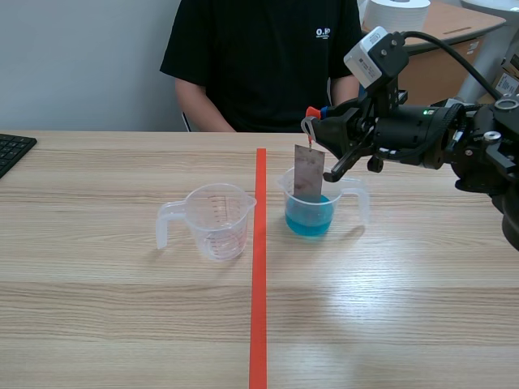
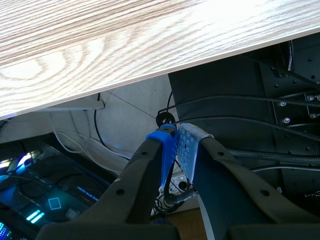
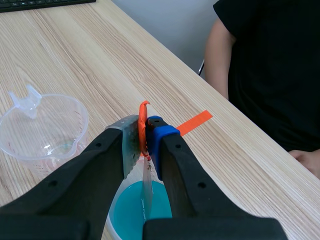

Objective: Do the redox reaction experiment.
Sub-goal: 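Hold the plate still in the solution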

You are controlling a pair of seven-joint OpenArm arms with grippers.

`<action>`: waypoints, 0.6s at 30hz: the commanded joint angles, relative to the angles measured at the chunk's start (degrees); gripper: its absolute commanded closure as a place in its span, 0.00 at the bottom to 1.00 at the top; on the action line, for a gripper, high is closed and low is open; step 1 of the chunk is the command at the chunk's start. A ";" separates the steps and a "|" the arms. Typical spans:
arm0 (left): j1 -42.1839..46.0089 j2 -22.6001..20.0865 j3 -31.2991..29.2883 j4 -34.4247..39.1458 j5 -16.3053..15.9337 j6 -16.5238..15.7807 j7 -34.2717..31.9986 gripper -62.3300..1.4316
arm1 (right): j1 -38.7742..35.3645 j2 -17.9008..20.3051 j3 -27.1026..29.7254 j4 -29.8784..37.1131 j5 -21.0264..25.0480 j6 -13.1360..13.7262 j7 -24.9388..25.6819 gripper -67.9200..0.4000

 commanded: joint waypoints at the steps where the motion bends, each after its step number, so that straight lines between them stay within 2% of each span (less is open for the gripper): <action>1: 0.61 -0.17 -0.07 0.37 -0.17 -0.13 -0.57 0.90 | 1.27 0.66 0.44 0.11 -0.02 0.46 -0.22 0.97; 13: 0.61 -0.20 -0.07 0.37 -0.17 -0.13 -0.57 0.90 | 1.25 2.95 0.55 3.89 0.63 0.46 -0.70 0.97; 18: 0.61 -0.17 -0.07 0.37 -0.17 -0.13 -0.57 0.90 | 1.14 4.50 0.83 7.37 4.63 0.46 -3.30 0.97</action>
